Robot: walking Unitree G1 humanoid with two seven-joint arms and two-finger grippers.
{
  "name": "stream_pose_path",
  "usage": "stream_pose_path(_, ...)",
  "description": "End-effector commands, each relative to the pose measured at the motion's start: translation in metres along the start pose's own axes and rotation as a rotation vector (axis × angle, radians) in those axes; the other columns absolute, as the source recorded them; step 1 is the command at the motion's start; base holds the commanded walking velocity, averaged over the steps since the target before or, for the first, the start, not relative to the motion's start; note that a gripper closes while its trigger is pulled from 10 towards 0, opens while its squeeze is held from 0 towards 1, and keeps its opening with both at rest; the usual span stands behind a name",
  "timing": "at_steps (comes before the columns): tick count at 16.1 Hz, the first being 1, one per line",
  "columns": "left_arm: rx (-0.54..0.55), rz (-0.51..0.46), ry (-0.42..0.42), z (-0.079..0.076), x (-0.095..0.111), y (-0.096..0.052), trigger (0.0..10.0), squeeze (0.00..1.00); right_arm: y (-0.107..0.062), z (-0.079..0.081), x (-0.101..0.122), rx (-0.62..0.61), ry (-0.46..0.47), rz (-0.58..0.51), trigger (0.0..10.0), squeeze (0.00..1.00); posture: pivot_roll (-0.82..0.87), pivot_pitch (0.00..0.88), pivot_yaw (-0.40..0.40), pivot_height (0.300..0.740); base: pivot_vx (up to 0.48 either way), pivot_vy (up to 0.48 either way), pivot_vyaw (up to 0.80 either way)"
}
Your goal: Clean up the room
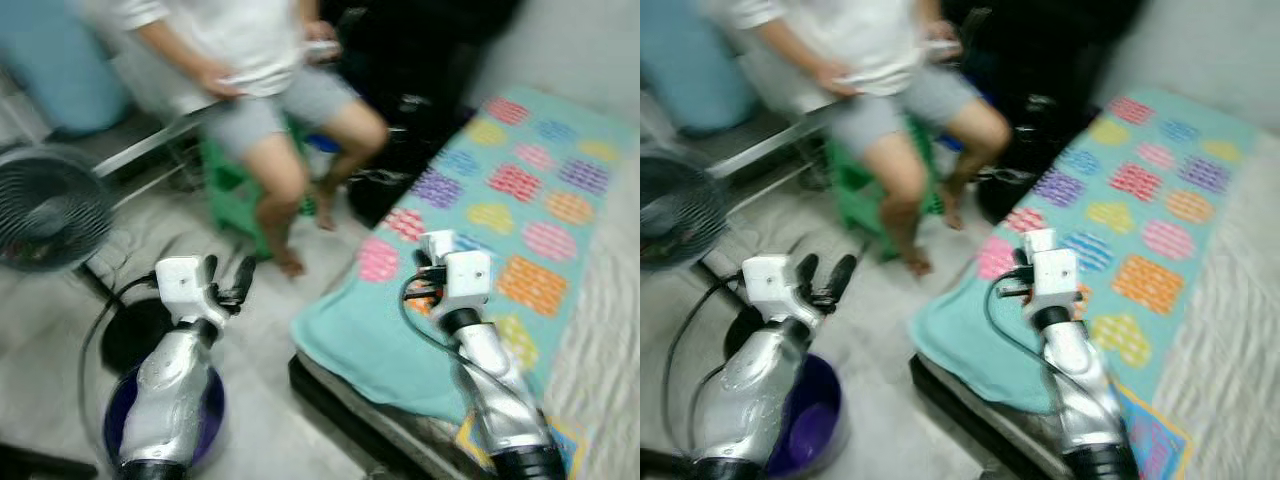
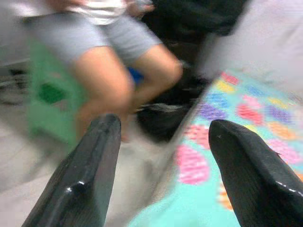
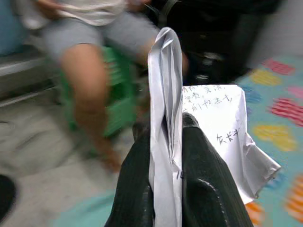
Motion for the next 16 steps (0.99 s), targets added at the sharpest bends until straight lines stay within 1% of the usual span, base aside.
stream_pose_path(1,0.016,0.036,0.015,0.0064,-0.0078,-0.006,10.0,0.0,0.001,0.0046,0.0021,0.014,0.005,-0.01,10.0,0.0,-0.16,0.107,-0.006,0.74,0.0,0.0,0.52)
stream_pose_path(16,0.018,0.046,0.031,0.006,-0.0089,-0.0057,10.0,0.0,0.0011,0.0076,0.0017,0.031,-0.005,-0.007,10.0,0.0,-0.16,0.101,-0.007,0.74,0.0,0.0,0.8)
Point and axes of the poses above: a point about 5 cm out from each wrist's last joint towards the gripper, its own y axis pointing out of the wrist towards the gripper, its own x axis along the axis of the wrist's last joint, z = x × y, the point moved 2 cm from there along y, pointing out of the wrist towards the gripper, and after that the axes turned 13 degrees about y, right-handed, at the moved point
